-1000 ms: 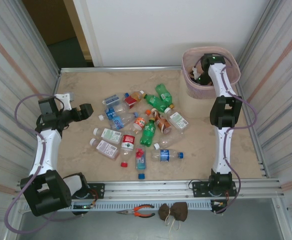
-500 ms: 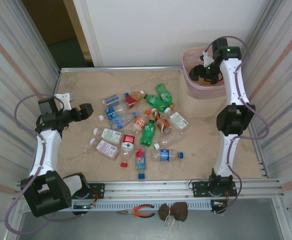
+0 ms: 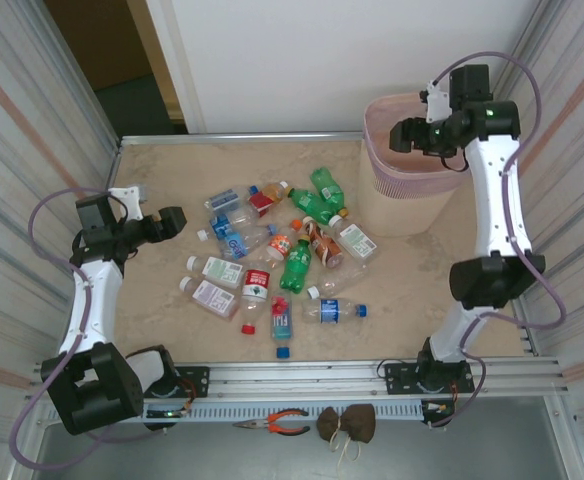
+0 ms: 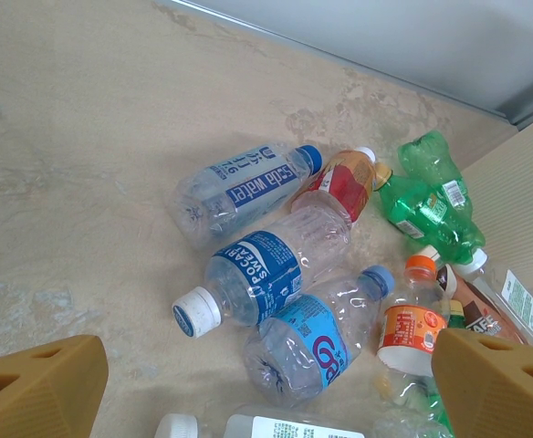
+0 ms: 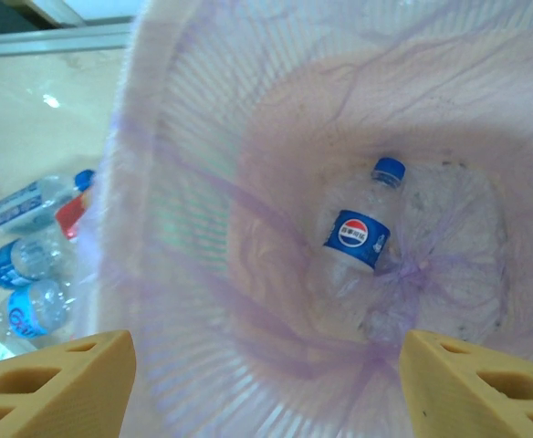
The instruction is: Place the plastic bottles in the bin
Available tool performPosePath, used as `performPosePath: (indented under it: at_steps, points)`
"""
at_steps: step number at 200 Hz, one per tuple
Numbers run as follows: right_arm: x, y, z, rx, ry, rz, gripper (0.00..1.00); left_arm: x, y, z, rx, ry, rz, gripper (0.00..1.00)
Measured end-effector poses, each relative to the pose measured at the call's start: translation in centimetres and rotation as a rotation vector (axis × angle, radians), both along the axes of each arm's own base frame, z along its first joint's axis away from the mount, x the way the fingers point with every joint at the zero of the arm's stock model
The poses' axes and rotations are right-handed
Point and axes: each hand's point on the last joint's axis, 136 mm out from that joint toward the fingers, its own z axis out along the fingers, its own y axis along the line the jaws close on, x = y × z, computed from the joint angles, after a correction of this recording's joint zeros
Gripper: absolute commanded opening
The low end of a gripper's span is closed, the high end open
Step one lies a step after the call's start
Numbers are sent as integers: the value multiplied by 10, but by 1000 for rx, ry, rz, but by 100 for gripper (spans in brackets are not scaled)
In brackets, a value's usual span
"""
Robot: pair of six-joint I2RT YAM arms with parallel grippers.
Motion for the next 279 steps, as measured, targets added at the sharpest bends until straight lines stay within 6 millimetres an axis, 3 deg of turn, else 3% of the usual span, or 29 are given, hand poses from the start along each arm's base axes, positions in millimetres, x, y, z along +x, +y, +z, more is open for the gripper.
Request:
performPosePath:
  at_steps: [26, 53, 107, 144, 174, 215, 279]
  points:
    - [-32, 15, 13, -13, -86, 64, 77, 0, 0, 0, -1, 1, 1, 92]
    - [-71, 43, 3, -53, -171, 207, 79, 0, 0, 0, -1, 1, 1, 92]
    - [-164, 109, -53, -189, -307, 668, 84, -1, 0, 2, 0, -5, 1, 92]
    - [-212, 137, -93, -291, -320, 960, 85, -1, 0, 2, 0, -6, 1, 92]
    - [-246, 147, -141, -397, -265, 1158, 82, -1, 0, 2, -6, -3, 4, 92]
    - [-267, 150, -188, -476, -190, 1283, 80, -1, -2, 3, -15, -4, -2, 92]
    - [-264, 156, -238, -526, -147, 1310, 77, -2, -4, 5, -26, -7, -12, 92]
